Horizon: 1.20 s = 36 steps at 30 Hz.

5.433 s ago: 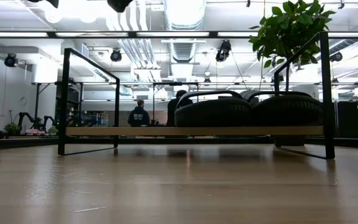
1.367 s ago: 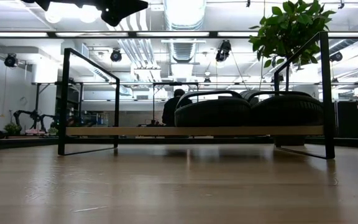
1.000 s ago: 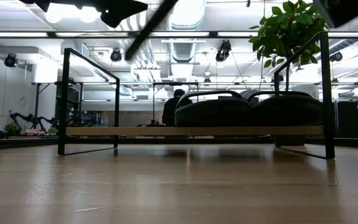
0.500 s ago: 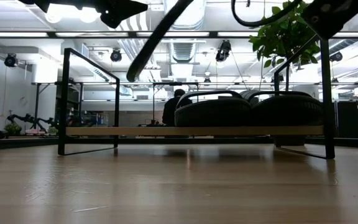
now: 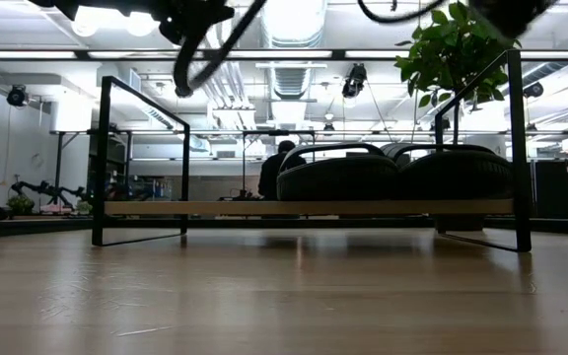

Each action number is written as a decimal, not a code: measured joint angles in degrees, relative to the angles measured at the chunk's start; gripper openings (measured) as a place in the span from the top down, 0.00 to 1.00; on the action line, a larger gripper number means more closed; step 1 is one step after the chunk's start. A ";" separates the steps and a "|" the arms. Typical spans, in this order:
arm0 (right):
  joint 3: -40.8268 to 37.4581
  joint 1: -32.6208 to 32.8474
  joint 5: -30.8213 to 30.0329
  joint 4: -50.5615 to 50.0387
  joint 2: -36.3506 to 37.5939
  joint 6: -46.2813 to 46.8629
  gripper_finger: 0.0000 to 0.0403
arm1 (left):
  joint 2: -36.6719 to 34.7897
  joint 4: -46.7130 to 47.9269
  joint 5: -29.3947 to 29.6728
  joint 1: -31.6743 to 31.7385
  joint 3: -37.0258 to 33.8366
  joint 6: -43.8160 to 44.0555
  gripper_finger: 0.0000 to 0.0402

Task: Pick and place slides into the shelf
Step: Put the left gray slides on the shelf

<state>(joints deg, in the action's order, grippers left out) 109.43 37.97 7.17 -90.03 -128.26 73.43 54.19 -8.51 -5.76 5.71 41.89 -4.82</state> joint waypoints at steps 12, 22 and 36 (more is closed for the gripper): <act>-0.62 -0.05 -9.39 0.03 3.65 -4.19 0.67 | 0.00 0.00 0.00 0.01 -0.04 0.00 0.33; -8.96 -0.34 -6.61 -0.06 5.00 -7.25 0.69 | 0.00 0.02 0.00 0.01 -0.04 -0.01 0.33; -14.04 -0.52 -4.21 0.09 5.63 -6.42 0.70 | 0.00 0.01 0.00 0.01 -0.07 -0.02 0.33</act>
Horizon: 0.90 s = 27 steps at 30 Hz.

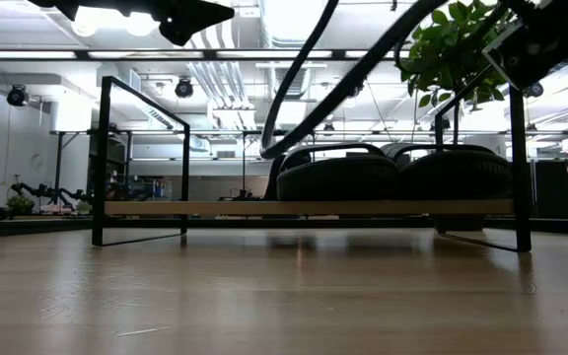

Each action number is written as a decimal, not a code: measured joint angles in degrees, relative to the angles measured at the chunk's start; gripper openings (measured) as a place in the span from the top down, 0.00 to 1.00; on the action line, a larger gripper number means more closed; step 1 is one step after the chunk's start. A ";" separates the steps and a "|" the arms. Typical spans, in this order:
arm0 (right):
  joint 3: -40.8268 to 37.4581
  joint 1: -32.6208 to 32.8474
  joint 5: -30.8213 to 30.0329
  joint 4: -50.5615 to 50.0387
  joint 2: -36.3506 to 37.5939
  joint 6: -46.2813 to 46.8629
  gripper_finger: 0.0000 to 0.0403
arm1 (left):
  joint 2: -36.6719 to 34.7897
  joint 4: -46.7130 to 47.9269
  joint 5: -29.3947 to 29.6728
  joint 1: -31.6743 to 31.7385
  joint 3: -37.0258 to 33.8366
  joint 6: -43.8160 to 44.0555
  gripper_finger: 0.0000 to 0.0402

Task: Pick and place slides into the shelf
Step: Put the left gray slides on the shelf

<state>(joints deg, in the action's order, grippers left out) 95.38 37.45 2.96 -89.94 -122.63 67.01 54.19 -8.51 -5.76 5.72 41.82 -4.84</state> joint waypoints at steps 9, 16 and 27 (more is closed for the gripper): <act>-2.78 0.00 -0.28 0.01 -0.03 0.60 0.70 | 0.00 0.00 -0.02 -0.01 0.00 0.00 0.33; -4.12 0.02 -0.24 -0.33 -0.06 2.15 0.86 | 0.00 0.02 -0.02 0.00 0.00 0.00 0.33; -1.94 0.00 -0.12 -0.04 1.09 2.34 0.97 | 0.00 0.02 -0.01 0.00 -0.02 0.01 0.33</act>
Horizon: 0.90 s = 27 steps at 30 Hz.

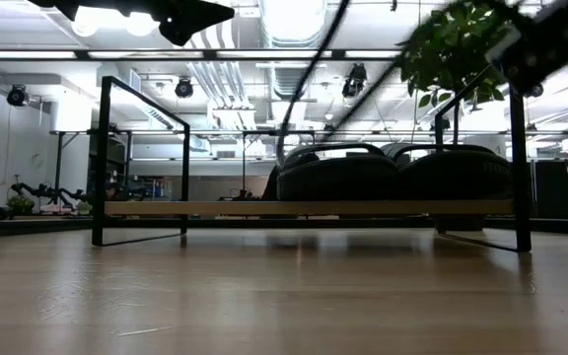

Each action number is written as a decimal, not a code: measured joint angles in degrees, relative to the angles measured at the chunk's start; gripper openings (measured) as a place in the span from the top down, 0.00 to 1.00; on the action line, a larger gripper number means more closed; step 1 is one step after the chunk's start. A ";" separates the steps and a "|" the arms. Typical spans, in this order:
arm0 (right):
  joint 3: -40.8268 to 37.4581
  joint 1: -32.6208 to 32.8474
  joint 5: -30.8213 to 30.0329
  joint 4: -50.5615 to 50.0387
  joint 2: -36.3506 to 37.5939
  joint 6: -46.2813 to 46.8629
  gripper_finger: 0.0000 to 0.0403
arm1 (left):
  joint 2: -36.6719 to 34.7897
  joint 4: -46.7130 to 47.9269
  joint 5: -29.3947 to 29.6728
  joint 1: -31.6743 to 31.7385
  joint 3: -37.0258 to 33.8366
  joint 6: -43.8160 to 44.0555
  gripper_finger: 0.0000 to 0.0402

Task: Pick and place slides into the shelf
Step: Put the left gray slides on the shelf

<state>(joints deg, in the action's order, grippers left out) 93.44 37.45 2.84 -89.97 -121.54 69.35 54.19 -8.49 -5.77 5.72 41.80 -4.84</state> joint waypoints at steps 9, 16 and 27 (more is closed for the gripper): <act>9.49 0.02 -4.51 0.21 2.03 -0.37 0.97 | -0.01 -0.02 -0.01 -0.01 0.00 0.00 0.33; 18.88 0.17 -8.55 0.05 2.32 -0.79 0.97 | -0.01 0.08 -0.01 0.00 0.00 0.02 0.33; 26.63 0.81 -12.60 -0.03 2.32 -1.94 0.97 | -0.89 2.48 -0.01 0.00 0.00 -0.01 0.33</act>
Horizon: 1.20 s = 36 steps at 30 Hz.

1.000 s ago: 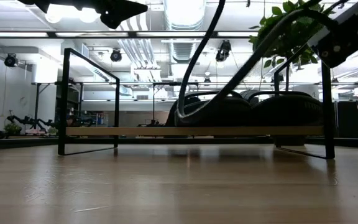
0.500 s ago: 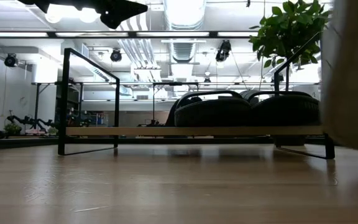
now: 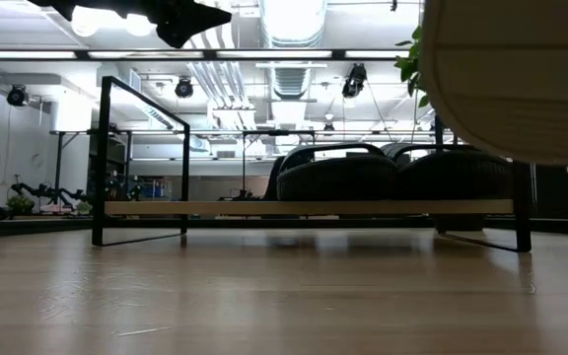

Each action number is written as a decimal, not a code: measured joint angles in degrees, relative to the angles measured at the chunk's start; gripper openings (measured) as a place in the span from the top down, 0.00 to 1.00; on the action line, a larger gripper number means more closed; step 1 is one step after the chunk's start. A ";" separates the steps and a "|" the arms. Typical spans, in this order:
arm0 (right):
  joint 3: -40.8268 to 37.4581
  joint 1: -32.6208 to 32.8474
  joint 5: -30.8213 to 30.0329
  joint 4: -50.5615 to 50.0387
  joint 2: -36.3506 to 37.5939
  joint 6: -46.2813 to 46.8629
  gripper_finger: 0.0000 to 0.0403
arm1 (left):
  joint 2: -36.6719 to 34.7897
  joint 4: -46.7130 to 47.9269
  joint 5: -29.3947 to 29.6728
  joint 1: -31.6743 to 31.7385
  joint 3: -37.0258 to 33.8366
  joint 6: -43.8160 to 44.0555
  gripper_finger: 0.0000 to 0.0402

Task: Pick and place slides into the shelf
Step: Put the left gray slides on the shelf

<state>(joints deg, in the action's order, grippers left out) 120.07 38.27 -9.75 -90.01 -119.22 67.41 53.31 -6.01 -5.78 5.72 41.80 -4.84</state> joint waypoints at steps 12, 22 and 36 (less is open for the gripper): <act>5.54 1.18 -6.43 0.76 0.00 -1.28 0.97 | -8.39 2.38 -0.02 -0.02 -2.01 2.54 0.33; 8.02 1.11 -18.95 3.77 0.00 -12.09 0.97 | -16.60 -0.15 -0.37 -0.11 -7.12 3.09 0.33; 13.41 0.41 -37.82 3.90 0.00 -32.28 0.97 | -14.38 -1.05 -15.18 -0.15 -9.64 3.01 0.33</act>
<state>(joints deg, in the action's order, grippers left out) 133.48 38.68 -47.57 -86.11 -119.22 35.13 38.92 -7.05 -20.96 5.56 32.16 -1.83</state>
